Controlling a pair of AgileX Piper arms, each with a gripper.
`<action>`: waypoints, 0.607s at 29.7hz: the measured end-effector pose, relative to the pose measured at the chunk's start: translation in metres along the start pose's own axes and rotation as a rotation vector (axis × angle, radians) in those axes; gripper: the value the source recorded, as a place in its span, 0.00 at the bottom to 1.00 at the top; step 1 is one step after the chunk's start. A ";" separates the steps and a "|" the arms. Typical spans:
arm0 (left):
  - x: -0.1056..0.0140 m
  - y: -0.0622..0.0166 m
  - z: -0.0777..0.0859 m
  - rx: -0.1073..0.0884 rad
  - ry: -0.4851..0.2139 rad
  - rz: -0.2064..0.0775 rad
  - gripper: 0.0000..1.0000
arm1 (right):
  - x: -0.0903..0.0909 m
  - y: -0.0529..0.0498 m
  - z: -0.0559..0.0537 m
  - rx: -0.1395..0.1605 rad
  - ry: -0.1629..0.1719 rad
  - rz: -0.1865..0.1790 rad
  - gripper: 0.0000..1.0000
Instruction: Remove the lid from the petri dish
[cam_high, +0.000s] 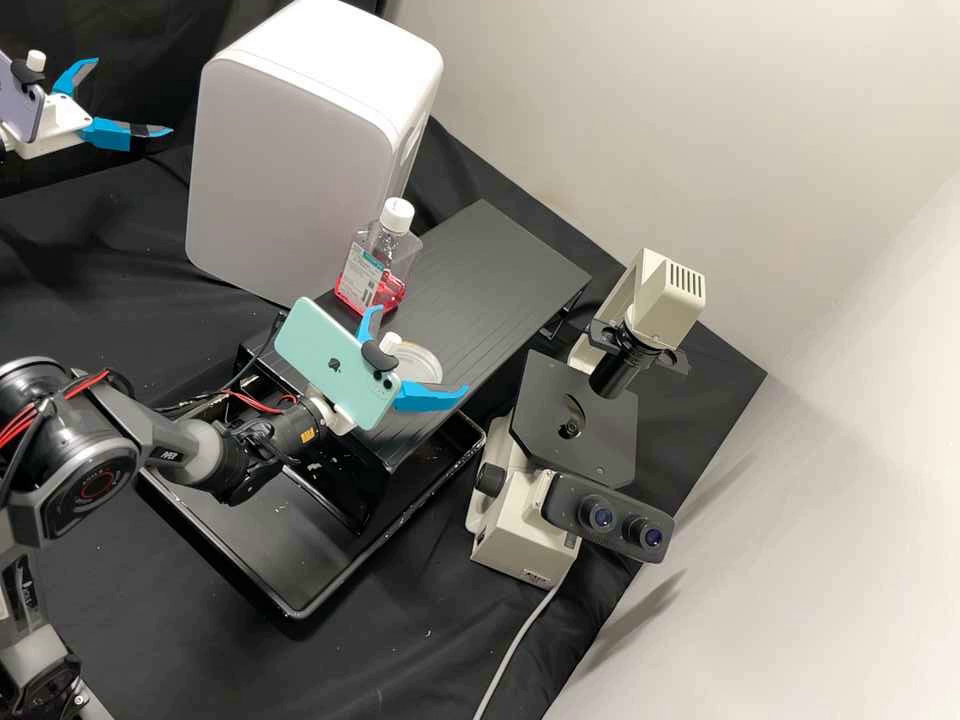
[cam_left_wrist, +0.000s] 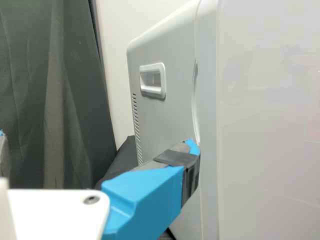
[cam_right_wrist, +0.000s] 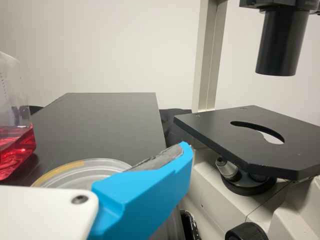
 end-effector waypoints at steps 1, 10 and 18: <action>0.000 0.0000 0.000 0.000 0.000 0.000 1.00 | 0.000 0.000 0.000 0.000 0.000 0.000 1.00; 0.000 0.0000 0.000 0.000 0.000 0.000 1.00 | 0.000 0.000 0.000 0.000 0.000 0.000 1.00; 0.000 -0.0007 0.004 -0.030 -0.021 -0.005 1.00 | 0.000 0.000 0.000 0.000 0.000 0.000 1.00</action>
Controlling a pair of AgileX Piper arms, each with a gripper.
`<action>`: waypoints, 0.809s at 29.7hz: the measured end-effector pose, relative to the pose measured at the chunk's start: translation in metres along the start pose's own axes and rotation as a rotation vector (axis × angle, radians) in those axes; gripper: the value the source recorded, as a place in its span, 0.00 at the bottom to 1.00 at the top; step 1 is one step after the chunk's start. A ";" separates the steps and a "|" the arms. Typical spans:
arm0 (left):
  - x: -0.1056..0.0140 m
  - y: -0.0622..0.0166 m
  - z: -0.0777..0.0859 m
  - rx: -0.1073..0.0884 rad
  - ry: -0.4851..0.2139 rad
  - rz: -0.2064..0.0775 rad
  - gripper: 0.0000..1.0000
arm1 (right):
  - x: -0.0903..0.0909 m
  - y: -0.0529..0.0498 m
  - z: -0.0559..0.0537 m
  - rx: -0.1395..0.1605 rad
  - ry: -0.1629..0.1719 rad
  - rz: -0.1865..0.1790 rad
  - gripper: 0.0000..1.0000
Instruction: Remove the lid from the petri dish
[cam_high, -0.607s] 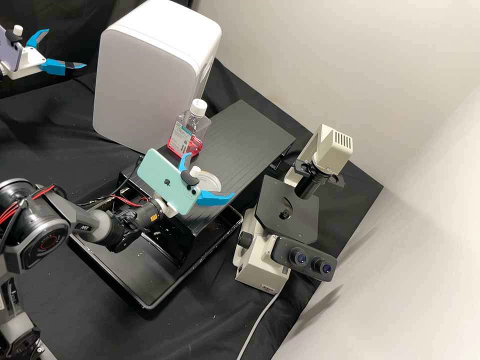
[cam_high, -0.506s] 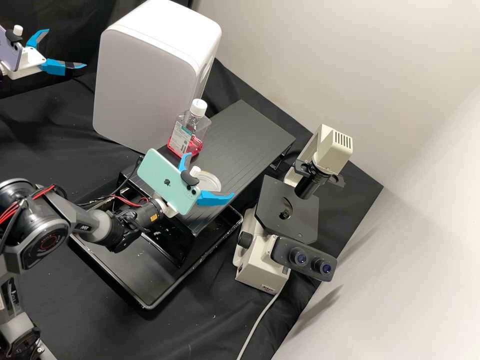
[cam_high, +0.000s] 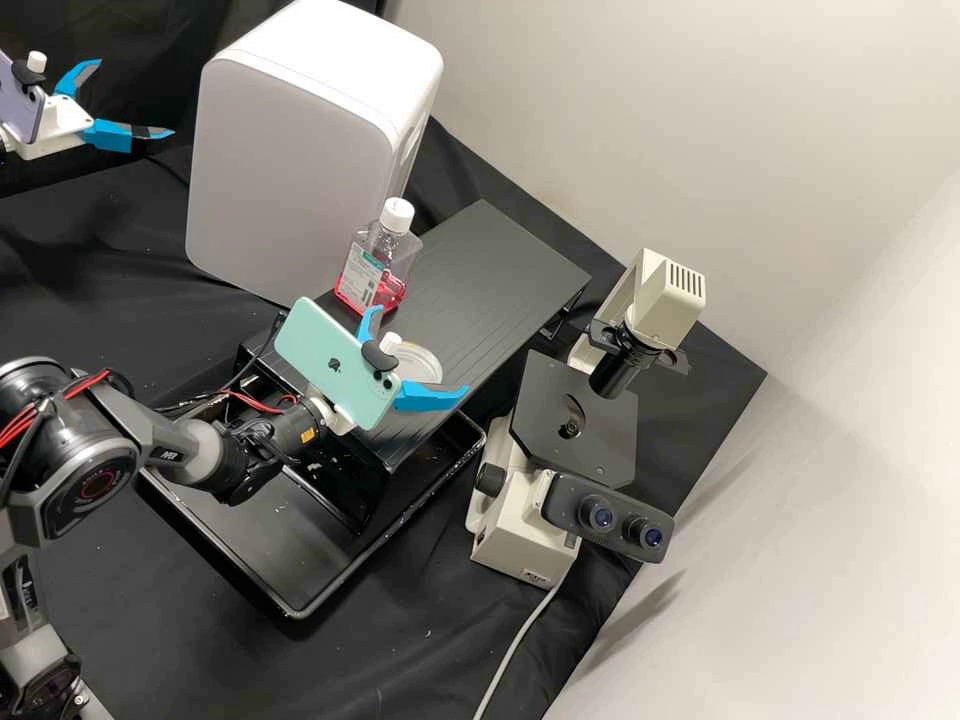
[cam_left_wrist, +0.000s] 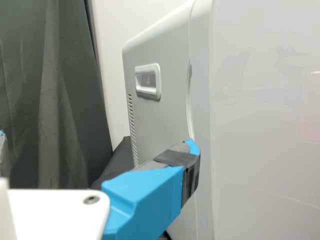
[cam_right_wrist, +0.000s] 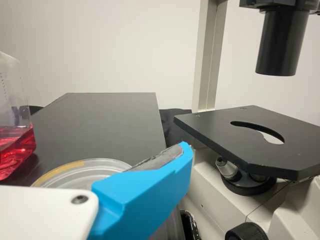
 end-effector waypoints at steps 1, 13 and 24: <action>0.000 -0.0004 0.002 -0.012 -0.007 -0.002 1.00 | 0.000 0.000 0.000 0.000 0.000 0.000 1.00; -0.025 -0.0105 0.052 -0.137 -0.309 -0.024 1.00 | 0.000 0.000 0.000 0.000 0.000 0.000 1.00; -0.066 -0.0474 0.076 -0.208 -0.496 -0.193 1.00 | 0.000 0.000 0.000 0.000 0.000 0.000 1.00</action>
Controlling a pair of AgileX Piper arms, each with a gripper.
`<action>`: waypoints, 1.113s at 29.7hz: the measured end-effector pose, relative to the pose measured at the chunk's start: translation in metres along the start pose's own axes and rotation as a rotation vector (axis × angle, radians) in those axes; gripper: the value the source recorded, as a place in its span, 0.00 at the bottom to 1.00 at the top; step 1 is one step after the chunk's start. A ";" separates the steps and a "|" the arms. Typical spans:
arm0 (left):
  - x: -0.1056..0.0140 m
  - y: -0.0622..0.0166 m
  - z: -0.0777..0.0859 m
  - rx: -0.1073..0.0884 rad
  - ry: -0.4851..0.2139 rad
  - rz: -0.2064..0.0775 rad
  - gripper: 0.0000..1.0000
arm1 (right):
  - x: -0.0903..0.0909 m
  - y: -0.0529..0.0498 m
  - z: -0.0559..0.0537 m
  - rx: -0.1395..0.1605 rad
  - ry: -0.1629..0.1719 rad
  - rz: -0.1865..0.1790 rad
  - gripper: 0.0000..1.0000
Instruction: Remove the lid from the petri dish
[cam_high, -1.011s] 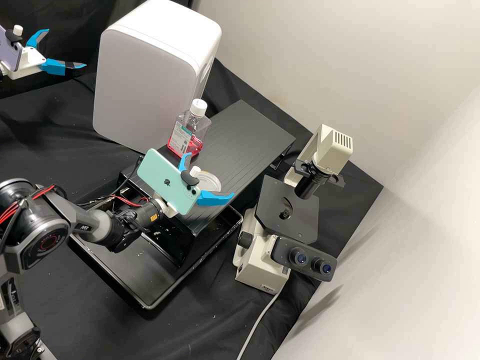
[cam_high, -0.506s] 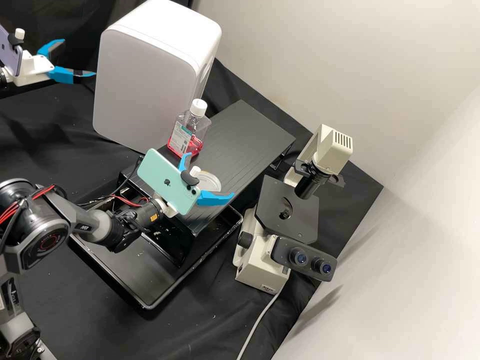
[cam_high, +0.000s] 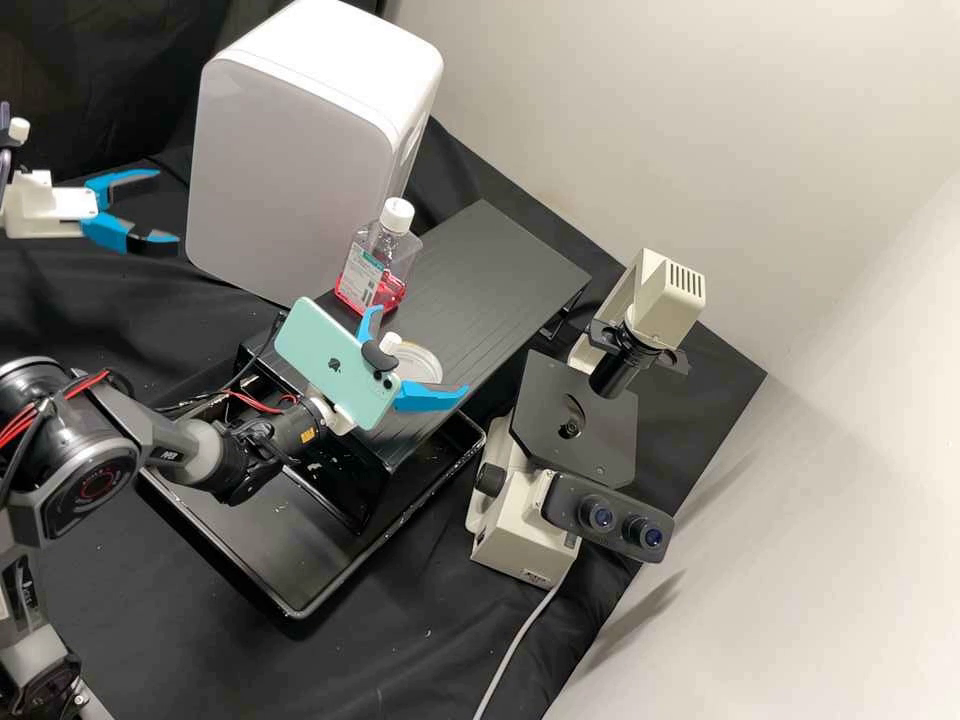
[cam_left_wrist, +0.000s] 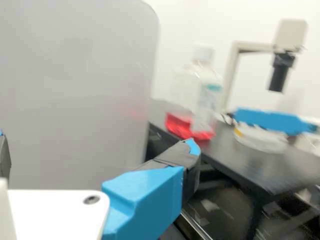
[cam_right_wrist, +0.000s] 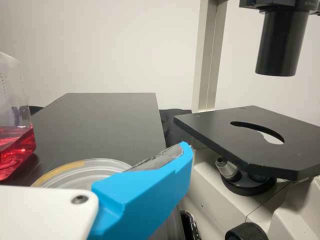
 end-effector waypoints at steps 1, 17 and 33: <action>-0.002 -0.0039 0.003 0.002 -0.015 -0.020 1.00 | 0.000 0.000 0.000 0.000 0.000 0.000 1.00; -0.021 -0.0341 0.032 0.094 -0.148 -0.159 1.00 | 0.000 0.000 0.000 0.000 0.000 0.000 1.00; -0.019 -0.0631 0.044 0.125 -0.170 -0.258 1.00 | 0.000 0.000 0.000 0.000 0.000 0.000 1.00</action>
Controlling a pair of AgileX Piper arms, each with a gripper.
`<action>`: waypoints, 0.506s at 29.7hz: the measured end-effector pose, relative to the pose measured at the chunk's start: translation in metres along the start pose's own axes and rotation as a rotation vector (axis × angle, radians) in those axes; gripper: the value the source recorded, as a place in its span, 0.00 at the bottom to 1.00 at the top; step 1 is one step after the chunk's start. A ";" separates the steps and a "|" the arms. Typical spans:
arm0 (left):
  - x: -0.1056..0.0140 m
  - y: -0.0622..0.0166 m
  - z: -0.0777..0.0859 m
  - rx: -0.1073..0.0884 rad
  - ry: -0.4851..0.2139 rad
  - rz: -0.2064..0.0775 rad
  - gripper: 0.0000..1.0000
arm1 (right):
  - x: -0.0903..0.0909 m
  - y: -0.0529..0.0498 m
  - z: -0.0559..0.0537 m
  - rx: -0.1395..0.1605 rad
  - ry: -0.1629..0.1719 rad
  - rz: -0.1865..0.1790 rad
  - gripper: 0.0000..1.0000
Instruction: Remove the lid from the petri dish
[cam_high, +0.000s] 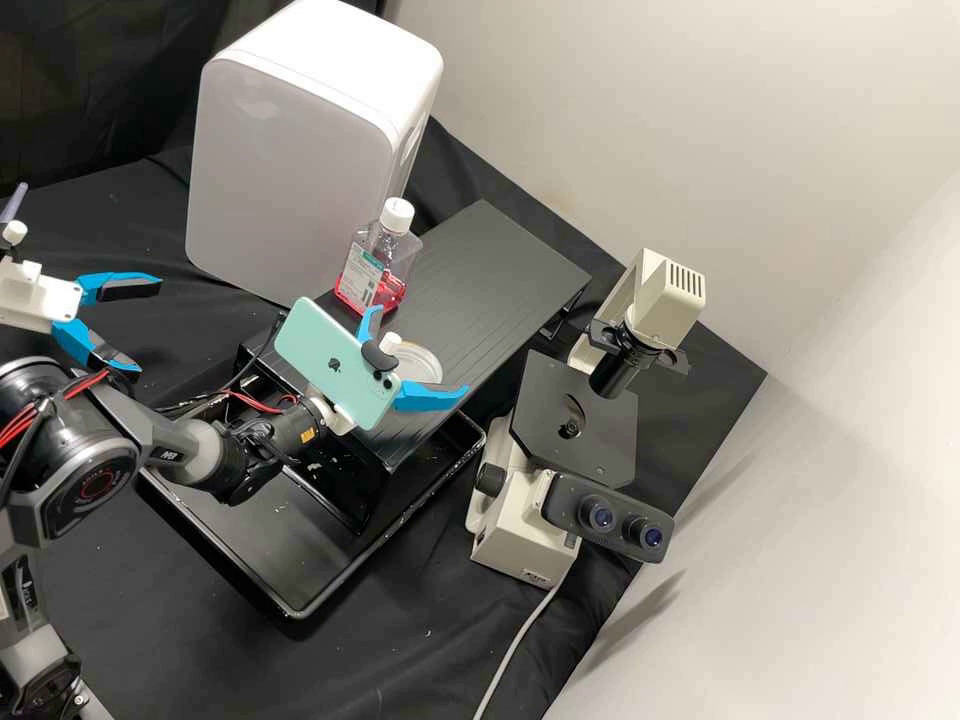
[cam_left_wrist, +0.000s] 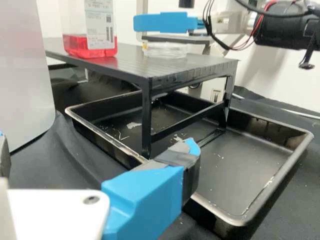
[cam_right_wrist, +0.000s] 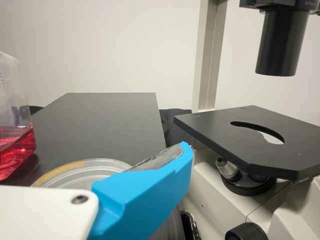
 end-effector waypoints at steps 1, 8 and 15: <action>0.001 -0.0010 0.000 -0.004 0.004 -0.003 1.00 | 0.000 0.000 0.000 0.000 0.000 0.000 1.00; 0.008 -0.0057 -0.002 0.002 0.057 -0.005 1.00 | 0.000 0.000 0.000 0.000 0.000 0.000 1.00; 0.008 -0.0055 -0.002 0.021 0.079 0.002 1.00 | 0.000 0.000 0.000 0.000 0.000 0.000 1.00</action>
